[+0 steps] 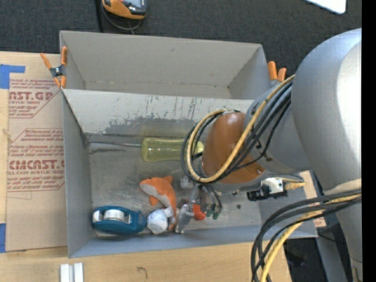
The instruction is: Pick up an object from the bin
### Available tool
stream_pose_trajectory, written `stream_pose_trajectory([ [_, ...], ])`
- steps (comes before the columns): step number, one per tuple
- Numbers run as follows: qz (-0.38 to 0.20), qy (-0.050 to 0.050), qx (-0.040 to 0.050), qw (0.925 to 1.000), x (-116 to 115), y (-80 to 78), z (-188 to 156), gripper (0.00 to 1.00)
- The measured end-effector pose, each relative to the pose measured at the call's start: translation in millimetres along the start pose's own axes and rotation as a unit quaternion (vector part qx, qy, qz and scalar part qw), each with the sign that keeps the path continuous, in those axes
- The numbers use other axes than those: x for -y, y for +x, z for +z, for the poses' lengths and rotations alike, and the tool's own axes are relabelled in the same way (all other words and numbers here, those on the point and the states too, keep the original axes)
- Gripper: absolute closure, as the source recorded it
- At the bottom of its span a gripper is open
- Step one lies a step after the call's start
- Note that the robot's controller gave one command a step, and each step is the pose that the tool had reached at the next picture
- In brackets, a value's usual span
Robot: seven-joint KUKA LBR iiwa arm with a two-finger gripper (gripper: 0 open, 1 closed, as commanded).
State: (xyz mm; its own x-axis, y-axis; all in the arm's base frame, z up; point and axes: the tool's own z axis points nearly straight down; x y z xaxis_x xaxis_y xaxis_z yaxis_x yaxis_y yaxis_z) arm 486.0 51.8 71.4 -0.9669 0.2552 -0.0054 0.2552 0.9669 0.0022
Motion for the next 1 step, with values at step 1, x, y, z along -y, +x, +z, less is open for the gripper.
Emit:
stream_pose_trajectory([
  [1,0.0,0.0,-0.0005,1.0,-0.2,-0.5,-1.2,1.0],
])
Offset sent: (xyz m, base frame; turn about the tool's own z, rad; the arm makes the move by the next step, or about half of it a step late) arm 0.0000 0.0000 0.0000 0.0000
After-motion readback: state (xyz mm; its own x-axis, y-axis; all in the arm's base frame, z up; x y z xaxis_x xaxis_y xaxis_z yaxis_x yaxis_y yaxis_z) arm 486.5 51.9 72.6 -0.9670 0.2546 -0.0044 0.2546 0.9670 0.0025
